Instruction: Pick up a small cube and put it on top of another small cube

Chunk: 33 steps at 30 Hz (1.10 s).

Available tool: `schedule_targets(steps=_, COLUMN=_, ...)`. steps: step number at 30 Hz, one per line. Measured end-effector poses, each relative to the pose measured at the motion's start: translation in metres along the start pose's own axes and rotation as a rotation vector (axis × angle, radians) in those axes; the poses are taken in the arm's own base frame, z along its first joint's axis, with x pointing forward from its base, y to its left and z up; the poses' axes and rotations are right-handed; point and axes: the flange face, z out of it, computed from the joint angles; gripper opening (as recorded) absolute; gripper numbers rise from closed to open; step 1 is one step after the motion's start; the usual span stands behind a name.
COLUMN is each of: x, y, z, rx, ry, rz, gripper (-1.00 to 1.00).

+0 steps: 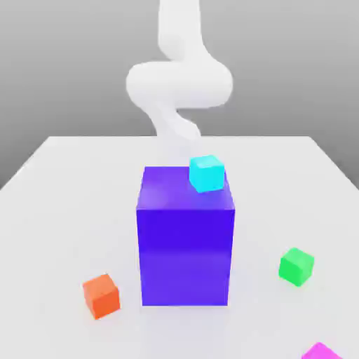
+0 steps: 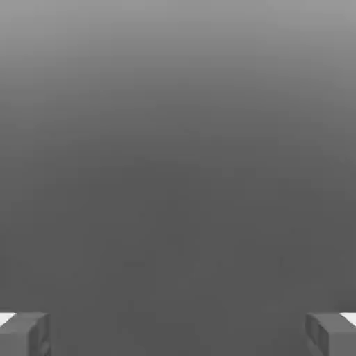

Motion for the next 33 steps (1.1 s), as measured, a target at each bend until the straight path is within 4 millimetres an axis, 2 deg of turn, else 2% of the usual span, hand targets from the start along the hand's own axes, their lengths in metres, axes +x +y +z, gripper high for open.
schedule_targets(steps=5, x=-0.015, y=-0.023, z=0.084, rx=-0.063, ry=-0.105, rz=-0.091, gripper=0.00)
schedule_targets(steps=10, x=-0.044, y=-0.038, z=0.166, rx=-0.121, ry=-0.209, rz=-0.182, gripper=0.00)
schedule_targets(steps=15, x=-0.086, y=-0.045, z=0.246, rx=-0.175, ry=-0.314, rz=-0.276, gripper=0.00)
schedule_targets(steps=19, x=-0.132, y=-0.046, z=0.306, rx=-0.212, ry=-0.402, rz=-0.360, gripper=0.00)
schedule_targets(steps=26, x=-0.218, y=-0.024, z=0.402, rx=-0.283, ry=-0.551, rz=-0.487, gripper=0.00)
schedule_targets(steps=31, x=-0.289, y=0.004, z=0.460, rx=-0.326, ry=-0.657, rz=-0.578, gripper=0.00)
schedule_targets(steps=33, x=-0.308, y=0.017, z=0.483, rx=-0.332, ry=-0.670, rz=-0.589, gripper=0.00)
